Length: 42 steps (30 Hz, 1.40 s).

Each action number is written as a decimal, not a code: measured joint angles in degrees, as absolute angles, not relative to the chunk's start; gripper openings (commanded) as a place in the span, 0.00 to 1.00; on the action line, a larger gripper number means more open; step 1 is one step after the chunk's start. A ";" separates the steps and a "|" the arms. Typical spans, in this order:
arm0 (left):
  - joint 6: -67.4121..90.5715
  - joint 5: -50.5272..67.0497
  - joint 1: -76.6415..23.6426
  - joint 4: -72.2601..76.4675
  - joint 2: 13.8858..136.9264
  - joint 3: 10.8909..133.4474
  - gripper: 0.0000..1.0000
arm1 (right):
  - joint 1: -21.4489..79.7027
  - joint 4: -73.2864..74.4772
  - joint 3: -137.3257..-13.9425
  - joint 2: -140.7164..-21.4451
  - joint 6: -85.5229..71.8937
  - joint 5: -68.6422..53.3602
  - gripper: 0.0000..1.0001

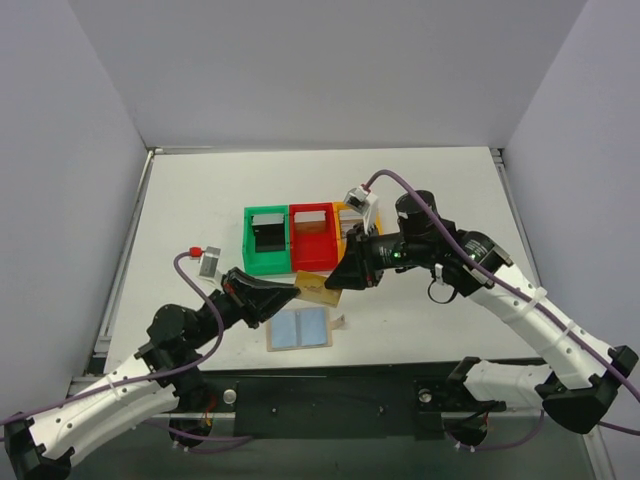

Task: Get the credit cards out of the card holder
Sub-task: Place the credit card in the storage box.

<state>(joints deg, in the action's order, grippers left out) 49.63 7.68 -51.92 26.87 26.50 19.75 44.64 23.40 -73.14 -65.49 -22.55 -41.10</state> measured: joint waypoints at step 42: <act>53.39 3.86 -51.92 33.28 23.38 16.32 0.00 | 42.02 17.78 -73.12 -65.47 -26.96 -50.41 0.06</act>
<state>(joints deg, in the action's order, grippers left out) 53.39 3.86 -51.92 33.28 23.38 16.32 42.02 17.78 -73.12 -65.47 -26.96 -50.41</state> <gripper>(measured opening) 0.022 0.090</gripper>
